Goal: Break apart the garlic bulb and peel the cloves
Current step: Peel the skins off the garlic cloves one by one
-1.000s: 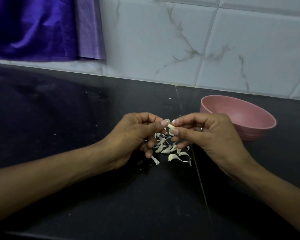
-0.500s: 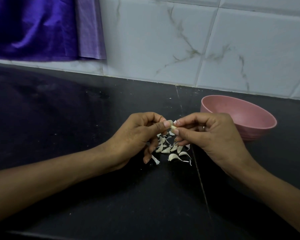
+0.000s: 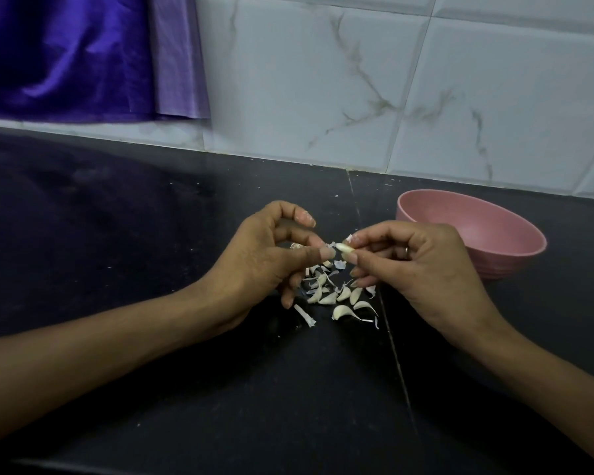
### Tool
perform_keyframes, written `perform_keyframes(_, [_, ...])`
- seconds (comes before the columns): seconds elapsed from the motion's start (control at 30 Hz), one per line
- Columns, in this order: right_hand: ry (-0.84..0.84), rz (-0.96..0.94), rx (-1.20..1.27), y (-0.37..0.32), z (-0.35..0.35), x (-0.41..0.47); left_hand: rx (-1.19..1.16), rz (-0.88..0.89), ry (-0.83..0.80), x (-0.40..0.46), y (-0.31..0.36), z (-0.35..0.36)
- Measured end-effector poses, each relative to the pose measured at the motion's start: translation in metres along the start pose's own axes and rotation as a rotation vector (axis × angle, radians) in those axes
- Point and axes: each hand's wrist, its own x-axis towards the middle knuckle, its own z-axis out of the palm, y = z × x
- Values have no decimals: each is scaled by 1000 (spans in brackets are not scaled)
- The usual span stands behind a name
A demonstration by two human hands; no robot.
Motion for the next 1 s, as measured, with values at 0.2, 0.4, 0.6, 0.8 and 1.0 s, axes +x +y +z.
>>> perform_keyframes(0.2, [1,16,53,0,0,0,104,81,-21,-3,0,1])
perform_keyframes(0.4, [-13,29,84,-1,2,-1,156,140,-4,-4,-1,2])
perform_keyframes(0.6, [-31,68,151,-3,5,-1,160,159,25,-3,-4,-1])
perform_keyframes(0.8, [-31,105,220,-5,7,-2,163,189,50,-1,-6,-1])
perform_keyframes(1.0, [-30,133,260,-5,8,-4,181,209,92,-1,-7,-1])
